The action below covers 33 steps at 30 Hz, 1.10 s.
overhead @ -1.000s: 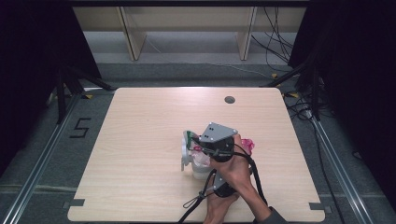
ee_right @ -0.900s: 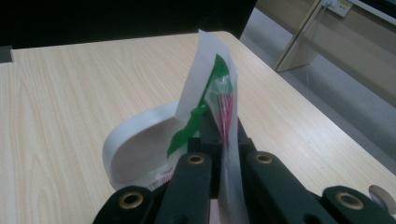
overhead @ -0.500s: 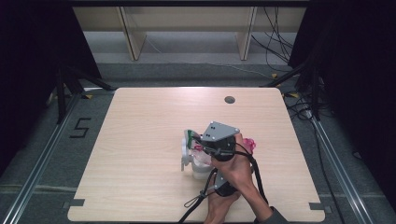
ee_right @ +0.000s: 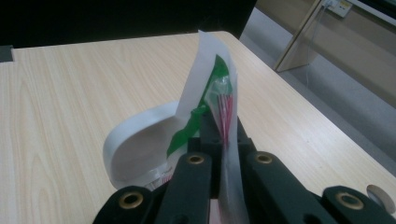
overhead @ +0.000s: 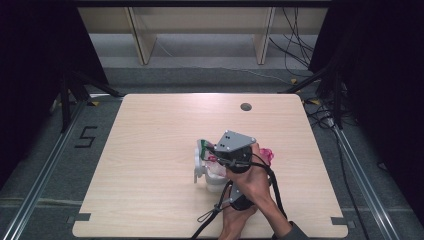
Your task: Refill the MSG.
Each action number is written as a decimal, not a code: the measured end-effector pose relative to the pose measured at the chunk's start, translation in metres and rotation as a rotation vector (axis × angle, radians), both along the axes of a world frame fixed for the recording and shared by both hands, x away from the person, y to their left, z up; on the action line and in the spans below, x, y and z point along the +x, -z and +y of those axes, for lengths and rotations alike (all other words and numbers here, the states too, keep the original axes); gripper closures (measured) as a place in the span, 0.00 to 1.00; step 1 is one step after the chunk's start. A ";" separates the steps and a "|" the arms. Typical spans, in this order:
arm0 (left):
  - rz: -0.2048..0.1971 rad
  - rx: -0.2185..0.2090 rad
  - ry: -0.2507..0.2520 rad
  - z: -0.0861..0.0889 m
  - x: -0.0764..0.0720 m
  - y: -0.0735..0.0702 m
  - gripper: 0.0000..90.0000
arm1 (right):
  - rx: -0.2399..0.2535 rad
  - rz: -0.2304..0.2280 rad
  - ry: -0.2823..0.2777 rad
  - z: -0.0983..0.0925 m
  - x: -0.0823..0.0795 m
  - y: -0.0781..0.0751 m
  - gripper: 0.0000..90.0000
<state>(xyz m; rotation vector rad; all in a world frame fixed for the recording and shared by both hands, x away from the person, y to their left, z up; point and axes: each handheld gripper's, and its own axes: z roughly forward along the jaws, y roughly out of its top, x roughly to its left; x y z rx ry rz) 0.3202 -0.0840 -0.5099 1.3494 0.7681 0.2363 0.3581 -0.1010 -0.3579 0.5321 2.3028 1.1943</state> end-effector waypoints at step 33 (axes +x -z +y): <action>-0.079 0.410 0.074 0.026 0.006 -0.001 0.83 | -0.011 -0.021 -0.007 0.000 0.003 0.001 1.00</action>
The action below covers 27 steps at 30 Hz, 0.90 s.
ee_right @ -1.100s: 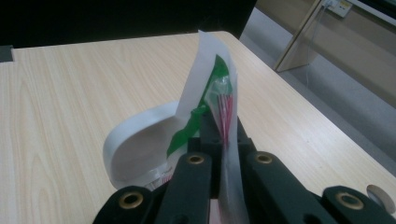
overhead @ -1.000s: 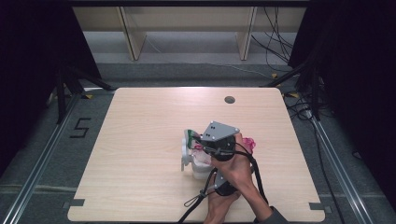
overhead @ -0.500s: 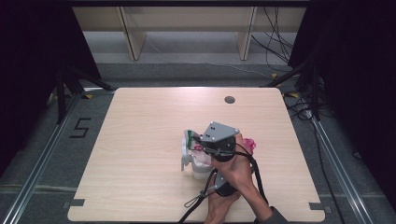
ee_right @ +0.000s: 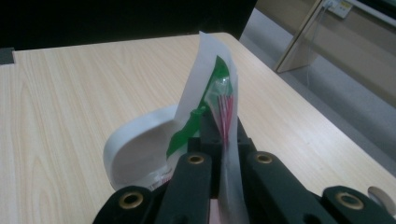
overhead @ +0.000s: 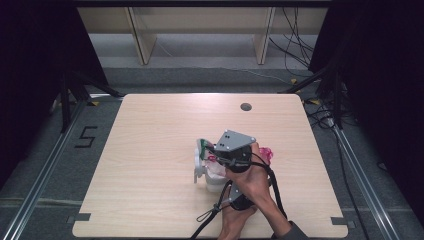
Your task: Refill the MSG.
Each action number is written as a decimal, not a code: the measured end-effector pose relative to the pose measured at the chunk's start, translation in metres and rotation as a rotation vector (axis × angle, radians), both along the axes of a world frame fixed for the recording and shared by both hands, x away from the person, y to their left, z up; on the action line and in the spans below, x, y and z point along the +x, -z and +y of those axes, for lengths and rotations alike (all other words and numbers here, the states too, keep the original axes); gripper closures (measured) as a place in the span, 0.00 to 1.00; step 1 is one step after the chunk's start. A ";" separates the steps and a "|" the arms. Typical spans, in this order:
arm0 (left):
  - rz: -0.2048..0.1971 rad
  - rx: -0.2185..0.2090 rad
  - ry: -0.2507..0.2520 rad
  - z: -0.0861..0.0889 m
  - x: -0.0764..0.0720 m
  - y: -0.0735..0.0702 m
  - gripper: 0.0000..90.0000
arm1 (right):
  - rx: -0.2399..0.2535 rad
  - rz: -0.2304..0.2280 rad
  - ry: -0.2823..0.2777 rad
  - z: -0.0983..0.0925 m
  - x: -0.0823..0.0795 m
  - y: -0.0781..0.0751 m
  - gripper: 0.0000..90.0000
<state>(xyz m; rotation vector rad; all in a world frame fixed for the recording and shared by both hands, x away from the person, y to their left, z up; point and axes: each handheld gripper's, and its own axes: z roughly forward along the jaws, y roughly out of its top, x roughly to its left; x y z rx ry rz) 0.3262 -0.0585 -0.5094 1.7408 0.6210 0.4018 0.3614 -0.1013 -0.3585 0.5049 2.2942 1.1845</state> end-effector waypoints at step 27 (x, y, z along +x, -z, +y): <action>0.098 -0.432 -0.070 -0.028 -0.008 0.000 0.83 | 0.035 0.028 0.011 -0.003 -0.001 -0.002 1.00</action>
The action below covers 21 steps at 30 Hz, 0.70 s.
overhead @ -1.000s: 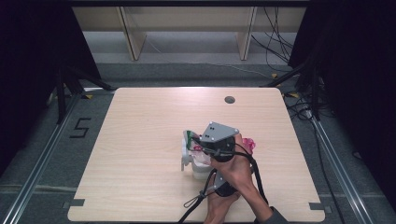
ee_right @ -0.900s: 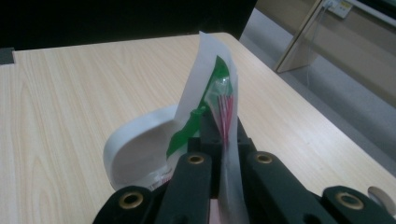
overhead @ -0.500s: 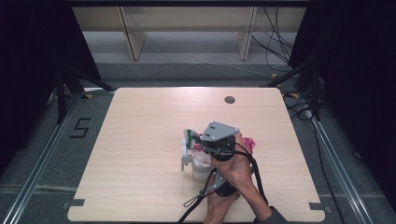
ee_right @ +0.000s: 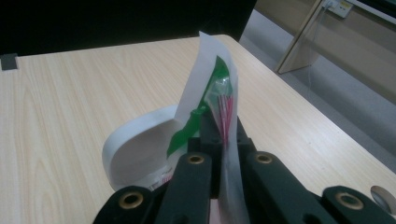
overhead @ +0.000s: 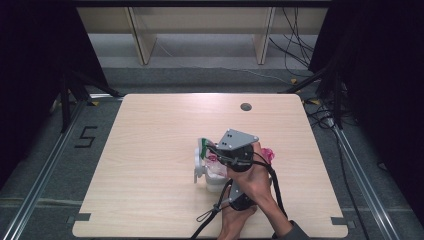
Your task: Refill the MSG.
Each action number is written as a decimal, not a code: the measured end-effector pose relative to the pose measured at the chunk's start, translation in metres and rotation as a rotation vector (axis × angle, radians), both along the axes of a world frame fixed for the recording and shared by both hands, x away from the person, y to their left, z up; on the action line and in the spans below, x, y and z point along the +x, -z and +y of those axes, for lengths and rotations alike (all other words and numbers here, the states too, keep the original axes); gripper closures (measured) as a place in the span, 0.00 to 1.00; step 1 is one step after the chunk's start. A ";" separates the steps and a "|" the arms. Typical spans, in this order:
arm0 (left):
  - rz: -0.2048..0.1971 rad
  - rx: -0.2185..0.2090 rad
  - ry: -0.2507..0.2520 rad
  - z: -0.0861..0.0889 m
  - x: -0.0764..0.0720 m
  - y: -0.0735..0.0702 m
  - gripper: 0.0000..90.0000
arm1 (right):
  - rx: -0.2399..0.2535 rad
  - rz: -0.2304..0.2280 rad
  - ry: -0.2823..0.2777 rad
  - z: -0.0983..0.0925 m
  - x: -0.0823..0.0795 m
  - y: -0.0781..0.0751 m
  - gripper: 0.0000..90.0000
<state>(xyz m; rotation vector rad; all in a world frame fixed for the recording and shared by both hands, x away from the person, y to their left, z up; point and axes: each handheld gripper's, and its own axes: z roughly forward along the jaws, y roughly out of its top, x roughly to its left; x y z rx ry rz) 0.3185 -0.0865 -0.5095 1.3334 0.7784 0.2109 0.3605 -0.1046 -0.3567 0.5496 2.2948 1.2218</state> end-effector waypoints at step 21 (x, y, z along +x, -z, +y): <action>-0.006 0.237 -0.006 0.025 0.000 0.007 0.80 | 0.136 0.026 -0.051 -0.028 -0.005 -0.016 1.00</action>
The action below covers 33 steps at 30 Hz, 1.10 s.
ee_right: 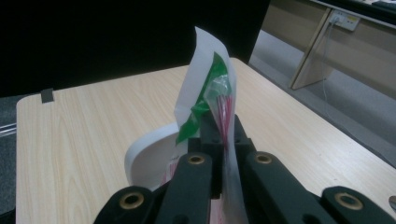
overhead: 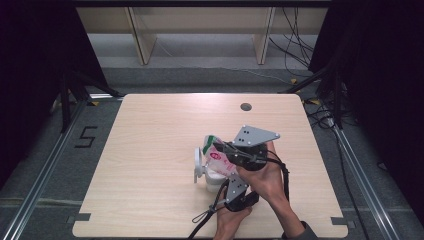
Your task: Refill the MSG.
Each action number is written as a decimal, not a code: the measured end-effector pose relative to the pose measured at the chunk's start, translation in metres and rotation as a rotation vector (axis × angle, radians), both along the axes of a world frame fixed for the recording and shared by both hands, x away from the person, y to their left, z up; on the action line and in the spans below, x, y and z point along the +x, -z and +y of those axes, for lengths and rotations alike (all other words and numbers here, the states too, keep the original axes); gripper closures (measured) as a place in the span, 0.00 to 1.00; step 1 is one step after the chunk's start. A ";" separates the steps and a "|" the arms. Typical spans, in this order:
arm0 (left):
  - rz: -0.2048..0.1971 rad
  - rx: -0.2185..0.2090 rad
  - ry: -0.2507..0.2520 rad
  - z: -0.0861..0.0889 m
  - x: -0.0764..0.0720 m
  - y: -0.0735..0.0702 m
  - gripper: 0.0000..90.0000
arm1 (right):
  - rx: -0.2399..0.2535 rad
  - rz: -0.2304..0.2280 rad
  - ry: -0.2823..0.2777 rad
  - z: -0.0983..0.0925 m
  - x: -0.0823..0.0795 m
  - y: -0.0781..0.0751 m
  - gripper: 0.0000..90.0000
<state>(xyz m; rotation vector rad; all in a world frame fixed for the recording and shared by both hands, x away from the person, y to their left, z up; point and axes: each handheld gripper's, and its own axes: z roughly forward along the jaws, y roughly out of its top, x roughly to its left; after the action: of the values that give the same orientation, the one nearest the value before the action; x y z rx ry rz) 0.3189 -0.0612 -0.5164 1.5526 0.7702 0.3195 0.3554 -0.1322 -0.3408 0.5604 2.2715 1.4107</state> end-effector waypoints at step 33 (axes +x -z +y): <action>0.062 0.204 0.028 0.023 -0.015 -0.003 0.37 | 0.248 0.051 0.058 -0.086 0.005 -0.005 1.00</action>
<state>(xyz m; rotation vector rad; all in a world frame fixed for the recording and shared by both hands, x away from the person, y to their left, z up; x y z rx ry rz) 0.3037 -0.0381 -0.5132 1.7711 0.7820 0.3386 0.3602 -0.2181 -0.3359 0.7401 2.1131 1.6791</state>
